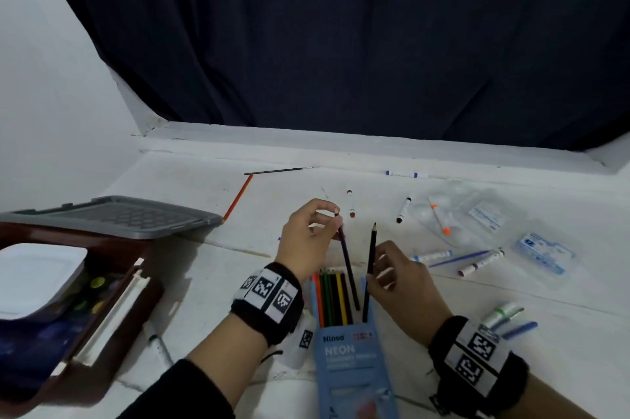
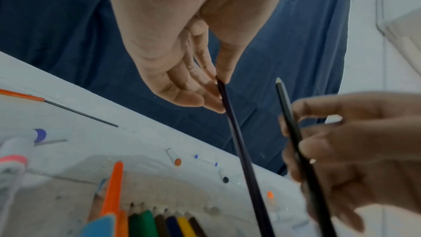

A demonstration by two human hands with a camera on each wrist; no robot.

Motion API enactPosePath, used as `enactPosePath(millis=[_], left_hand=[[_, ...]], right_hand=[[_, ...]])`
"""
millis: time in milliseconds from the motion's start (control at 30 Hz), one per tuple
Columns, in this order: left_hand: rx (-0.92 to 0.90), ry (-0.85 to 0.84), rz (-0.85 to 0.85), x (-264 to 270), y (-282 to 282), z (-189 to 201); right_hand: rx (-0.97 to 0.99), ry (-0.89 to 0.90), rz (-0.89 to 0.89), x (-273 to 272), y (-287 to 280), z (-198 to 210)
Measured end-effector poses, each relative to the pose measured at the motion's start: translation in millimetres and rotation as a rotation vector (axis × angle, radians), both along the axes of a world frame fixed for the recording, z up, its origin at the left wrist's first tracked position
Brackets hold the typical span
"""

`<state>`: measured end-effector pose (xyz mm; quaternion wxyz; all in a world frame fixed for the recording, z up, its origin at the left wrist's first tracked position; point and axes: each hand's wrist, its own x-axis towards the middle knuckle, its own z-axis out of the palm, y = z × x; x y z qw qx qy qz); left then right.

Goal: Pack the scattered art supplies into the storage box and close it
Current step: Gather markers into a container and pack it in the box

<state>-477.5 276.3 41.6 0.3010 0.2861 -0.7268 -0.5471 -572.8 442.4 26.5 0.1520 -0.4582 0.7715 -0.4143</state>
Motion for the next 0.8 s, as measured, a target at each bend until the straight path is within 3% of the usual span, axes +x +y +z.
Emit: enactPosePath(millis=[333,800], left_hand=[[-0.317,-0.665,-0.222,-25.6,-11.1,-26.7],[-0.692,-0.929,-0.449,9.8,12.4,-33.0]], right_hand=[[-0.002,0.084,-0.005,2.1,-4.2,-6.7],[0.025,0.035,-0.066,-2.0,-14.7,-9.7]])
